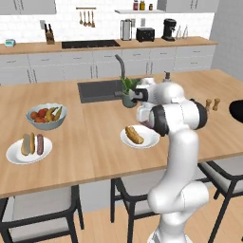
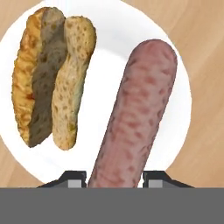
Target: Place one bun and one sausage from the bowl on each plate.
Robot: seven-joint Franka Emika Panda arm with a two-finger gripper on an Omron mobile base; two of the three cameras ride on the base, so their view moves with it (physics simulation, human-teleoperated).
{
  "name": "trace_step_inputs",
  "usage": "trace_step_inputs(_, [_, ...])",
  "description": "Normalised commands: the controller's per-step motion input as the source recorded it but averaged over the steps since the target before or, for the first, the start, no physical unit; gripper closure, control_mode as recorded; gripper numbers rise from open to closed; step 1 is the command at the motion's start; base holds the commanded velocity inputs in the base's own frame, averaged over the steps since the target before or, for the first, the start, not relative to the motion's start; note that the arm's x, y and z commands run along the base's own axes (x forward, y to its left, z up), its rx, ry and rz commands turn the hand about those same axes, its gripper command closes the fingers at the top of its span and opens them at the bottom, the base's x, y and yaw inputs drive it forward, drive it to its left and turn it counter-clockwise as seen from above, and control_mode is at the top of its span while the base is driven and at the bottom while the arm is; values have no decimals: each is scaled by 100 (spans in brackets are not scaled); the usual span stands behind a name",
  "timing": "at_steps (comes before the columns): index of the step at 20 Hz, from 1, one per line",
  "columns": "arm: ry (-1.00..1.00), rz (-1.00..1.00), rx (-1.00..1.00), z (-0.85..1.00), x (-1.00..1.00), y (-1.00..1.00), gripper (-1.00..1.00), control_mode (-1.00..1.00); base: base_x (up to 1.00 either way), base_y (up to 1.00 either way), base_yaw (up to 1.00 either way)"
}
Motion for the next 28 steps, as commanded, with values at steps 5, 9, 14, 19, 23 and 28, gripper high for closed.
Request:
trace_step_inputs(5, [2,17,0,-57,22,0,100,-100,0,0,0])
trace_step_inputs(9, [0,0,1,-36,-1,2,100,-100,0,0,0])
trace_step_inputs(14, [-4,-8,0,-12,-26,1,100,-100,0,0,0])
trace_step_inputs(19, [-8,-7,0,0,-42,1,-100,-100,0,0,0])
trace_step_inputs(23, [-6,-2,0,4,-19,20,-100,-100,0,0,0])
trace_step_inputs(28, [-1,-7,0,21,0,30,-100,-100,0,0,0])
